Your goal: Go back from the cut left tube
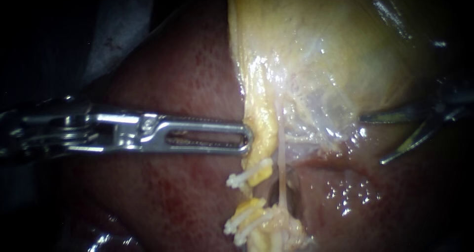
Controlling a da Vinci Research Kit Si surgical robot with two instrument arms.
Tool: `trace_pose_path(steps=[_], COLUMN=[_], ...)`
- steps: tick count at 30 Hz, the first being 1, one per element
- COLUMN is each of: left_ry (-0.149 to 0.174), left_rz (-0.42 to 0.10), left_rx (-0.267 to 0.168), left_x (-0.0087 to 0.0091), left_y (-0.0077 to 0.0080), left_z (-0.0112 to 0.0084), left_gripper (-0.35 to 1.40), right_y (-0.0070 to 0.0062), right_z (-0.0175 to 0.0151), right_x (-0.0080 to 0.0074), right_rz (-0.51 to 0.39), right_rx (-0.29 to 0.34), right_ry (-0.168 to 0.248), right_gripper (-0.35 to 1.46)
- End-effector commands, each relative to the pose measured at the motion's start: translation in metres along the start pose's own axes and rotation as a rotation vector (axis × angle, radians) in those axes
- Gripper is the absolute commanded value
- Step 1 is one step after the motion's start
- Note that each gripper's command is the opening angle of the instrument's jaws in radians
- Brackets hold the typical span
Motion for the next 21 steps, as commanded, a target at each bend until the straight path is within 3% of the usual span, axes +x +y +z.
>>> trace_pose_path(steps=[1, 21], left_ry=[-0.005, -0.024], left_rz=[0.003, 0.028], left_rx=[0.001, 0.005], left_x=[-0.0001, -0.0007], left_y=[0.0000, -0.0001], left_z=[0.0000, 0.0006], left_gripper=[-0.35, -0.35], right_y=[0.0000, 0.0000], right_z=[0.0000, 0.0000], right_x=[0.0000, 0.0000], right_rz=[0.000, 0.000], right_rx=[0.000, 0.000], right_ry=[0.000, 0.000], right_gripper=[0.81, 0.81])
